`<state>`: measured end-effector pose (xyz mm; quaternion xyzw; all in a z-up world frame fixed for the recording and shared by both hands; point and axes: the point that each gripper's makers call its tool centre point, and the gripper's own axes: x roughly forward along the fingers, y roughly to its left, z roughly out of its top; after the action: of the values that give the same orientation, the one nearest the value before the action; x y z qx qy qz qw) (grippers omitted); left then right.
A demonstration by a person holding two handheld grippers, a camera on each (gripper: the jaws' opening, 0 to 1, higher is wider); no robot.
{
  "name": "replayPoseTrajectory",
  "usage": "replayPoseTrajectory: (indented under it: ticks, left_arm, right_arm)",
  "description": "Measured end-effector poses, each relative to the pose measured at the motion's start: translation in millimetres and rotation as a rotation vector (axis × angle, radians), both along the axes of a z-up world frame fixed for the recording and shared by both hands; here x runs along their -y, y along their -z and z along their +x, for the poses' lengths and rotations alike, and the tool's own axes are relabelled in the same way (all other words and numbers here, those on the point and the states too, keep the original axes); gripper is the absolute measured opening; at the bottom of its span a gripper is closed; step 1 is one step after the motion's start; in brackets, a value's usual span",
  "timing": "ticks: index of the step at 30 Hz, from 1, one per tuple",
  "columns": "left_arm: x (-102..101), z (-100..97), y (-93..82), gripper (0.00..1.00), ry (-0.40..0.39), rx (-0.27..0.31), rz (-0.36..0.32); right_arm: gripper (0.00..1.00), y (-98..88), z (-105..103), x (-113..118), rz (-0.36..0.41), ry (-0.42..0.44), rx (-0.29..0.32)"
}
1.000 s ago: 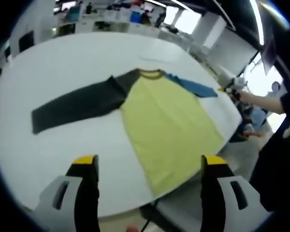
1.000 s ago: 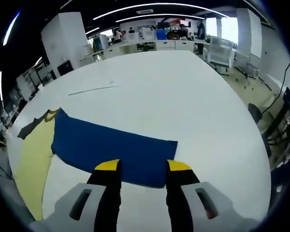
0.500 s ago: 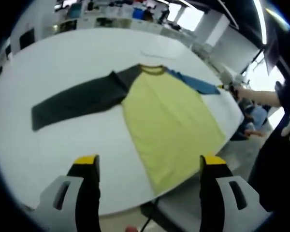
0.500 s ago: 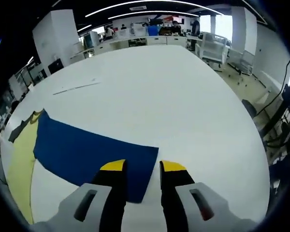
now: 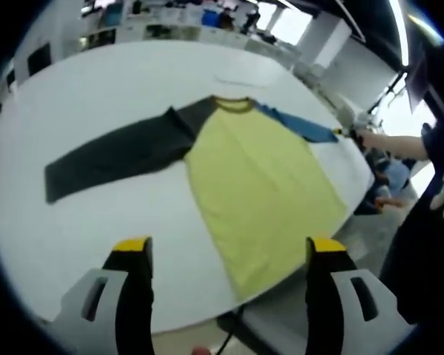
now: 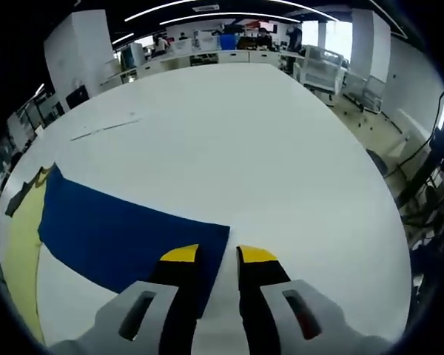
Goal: Fold the garment on the visible template until the final outline fits inside the template.
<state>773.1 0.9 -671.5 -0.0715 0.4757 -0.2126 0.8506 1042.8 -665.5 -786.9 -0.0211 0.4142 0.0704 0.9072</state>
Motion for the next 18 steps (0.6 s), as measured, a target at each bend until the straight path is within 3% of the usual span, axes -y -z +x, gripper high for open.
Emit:
replayPoseTrajectory:
  ticks: [8, 18]
  left_arm:
    - [1.9, 2.0, 2.3, 0.80, 0.007, -0.004, 0.000]
    - [-1.3, -2.3, 3.2, 0.80, -0.001, -0.009, 0.007]
  right_arm:
    - [0.09, 1.9, 6.1, -8.7, -0.053, -0.072, -0.004]
    - [0.02, 0.7, 7.4, -7.9, -0.020, -0.025, -0.006]
